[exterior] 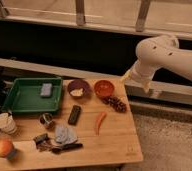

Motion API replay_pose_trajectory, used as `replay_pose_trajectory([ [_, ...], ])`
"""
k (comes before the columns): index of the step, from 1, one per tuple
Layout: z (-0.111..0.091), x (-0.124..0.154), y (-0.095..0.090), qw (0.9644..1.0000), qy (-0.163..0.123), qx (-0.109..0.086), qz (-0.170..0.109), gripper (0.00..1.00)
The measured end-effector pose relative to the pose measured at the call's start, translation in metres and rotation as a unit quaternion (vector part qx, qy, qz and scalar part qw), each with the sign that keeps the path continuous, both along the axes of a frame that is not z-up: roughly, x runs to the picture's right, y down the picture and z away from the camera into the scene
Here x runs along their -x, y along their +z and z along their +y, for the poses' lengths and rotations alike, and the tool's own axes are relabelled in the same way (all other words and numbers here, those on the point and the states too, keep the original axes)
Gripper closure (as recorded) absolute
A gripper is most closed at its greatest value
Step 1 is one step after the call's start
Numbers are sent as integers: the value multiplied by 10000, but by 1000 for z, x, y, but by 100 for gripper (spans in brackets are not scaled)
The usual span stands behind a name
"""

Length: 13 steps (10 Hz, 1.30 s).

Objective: Place pepper in tray

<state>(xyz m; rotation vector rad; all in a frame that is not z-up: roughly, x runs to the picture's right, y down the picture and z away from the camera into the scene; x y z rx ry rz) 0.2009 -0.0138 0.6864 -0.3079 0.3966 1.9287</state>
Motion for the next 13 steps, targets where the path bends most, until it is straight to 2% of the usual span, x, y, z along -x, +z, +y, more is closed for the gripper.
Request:
replay_pose_trajectory([
  [1,10,14,10,9997,-194,104,-70,22],
  [3,38,33,28,9983,-394,385,-195,22],
  [6,72,68,41,9944,-475,808,-494,22],
  [7,80,77,41,9937,-449,856,-559,22],
  [12,80,77,40,9939,-422,846,-566,22],
  [13,82,77,42,9929,-521,892,-592,22],
])
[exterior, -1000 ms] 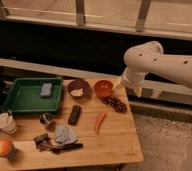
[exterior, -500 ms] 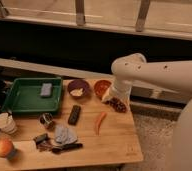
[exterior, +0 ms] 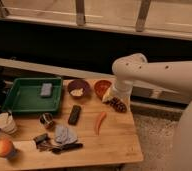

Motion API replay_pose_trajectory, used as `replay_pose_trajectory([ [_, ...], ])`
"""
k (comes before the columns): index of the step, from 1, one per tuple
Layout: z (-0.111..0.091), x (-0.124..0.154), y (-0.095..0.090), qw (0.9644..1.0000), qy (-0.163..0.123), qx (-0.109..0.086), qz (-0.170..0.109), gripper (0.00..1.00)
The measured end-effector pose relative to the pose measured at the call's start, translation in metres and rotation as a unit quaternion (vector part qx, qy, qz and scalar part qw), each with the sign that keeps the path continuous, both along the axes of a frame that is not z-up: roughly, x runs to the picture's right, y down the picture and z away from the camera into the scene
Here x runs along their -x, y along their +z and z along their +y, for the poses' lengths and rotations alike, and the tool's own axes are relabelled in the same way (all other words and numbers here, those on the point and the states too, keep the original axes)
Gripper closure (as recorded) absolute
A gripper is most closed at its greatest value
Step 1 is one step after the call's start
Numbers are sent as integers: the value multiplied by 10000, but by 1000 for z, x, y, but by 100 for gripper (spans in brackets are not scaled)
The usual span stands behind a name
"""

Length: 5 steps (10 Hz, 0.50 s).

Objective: Place pepper in tray

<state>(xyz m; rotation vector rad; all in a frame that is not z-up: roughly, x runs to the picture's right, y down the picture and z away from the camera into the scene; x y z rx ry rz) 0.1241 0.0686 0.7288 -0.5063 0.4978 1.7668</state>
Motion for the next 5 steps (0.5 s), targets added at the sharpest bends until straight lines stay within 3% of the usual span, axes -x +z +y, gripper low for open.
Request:
replay_pose_trajectory([
  [2,13,22,12,9994,-284,11,-183,22],
  [5,28,32,27,9983,-442,118,-370,22],
])
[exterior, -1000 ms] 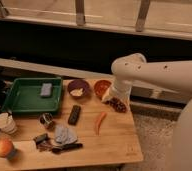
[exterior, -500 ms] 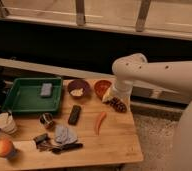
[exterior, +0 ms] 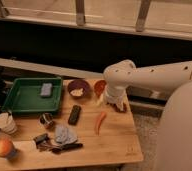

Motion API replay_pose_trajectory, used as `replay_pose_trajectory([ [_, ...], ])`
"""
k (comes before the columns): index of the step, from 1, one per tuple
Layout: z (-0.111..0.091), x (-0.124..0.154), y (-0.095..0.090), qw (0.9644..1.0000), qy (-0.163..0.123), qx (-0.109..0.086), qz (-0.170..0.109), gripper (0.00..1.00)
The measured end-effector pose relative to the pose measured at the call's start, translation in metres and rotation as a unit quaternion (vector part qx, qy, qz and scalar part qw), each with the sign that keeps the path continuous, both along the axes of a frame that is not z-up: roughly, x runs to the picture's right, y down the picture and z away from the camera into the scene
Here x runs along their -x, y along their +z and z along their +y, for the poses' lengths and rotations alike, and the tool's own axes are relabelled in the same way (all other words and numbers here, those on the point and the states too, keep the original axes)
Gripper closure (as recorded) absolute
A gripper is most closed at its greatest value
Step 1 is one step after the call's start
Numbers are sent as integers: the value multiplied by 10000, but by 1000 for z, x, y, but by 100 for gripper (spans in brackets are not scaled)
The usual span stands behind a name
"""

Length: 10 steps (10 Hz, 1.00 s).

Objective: Place pepper in tray

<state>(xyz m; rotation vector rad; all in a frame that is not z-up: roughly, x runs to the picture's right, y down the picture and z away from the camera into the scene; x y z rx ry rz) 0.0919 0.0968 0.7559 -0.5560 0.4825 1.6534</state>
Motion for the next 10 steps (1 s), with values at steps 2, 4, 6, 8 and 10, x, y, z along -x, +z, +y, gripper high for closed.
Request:
replay_pose_trajectory([
  [2,14,13,14,9996,-115,199,-146,22],
  [4,22,28,27,9986,-257,385,-270,22],
  [6,32,47,45,9967,-418,572,-390,22],
  [8,43,51,61,9948,-494,779,-433,22],
  [10,52,58,73,9931,-533,927,-482,22],
])
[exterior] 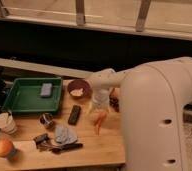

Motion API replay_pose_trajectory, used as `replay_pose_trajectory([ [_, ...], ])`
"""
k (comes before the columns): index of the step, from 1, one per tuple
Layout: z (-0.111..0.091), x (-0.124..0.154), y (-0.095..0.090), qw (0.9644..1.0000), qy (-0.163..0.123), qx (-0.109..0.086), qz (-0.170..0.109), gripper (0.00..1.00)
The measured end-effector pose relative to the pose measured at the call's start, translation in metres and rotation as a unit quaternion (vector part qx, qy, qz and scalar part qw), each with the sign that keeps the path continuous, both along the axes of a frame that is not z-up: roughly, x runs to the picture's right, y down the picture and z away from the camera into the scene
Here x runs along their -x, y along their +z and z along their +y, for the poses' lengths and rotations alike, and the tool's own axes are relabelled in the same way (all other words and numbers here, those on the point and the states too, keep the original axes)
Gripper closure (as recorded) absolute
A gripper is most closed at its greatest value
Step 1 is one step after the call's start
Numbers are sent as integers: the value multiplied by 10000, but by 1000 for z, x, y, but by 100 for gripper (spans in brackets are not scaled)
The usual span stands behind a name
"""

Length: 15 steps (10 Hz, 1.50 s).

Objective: Place pepper in tray

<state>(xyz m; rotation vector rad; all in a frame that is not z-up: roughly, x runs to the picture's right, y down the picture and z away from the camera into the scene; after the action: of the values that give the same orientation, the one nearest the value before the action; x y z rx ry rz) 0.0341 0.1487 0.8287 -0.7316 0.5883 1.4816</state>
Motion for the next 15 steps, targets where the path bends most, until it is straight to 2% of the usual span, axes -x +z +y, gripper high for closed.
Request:
replay_pose_trajectory([
  [4,25,1,24,9991,-84,405,-2,22],
  [6,33,1,30,9985,-171,512,13,23],
  [8,37,1,30,9982,-391,441,74,41],
  [12,30,4,19,9987,-483,183,56,79],
  [14,18,1,10,9992,-400,-12,-27,98],
  [15,6,-1,1,9993,-319,-148,-135,100],
])
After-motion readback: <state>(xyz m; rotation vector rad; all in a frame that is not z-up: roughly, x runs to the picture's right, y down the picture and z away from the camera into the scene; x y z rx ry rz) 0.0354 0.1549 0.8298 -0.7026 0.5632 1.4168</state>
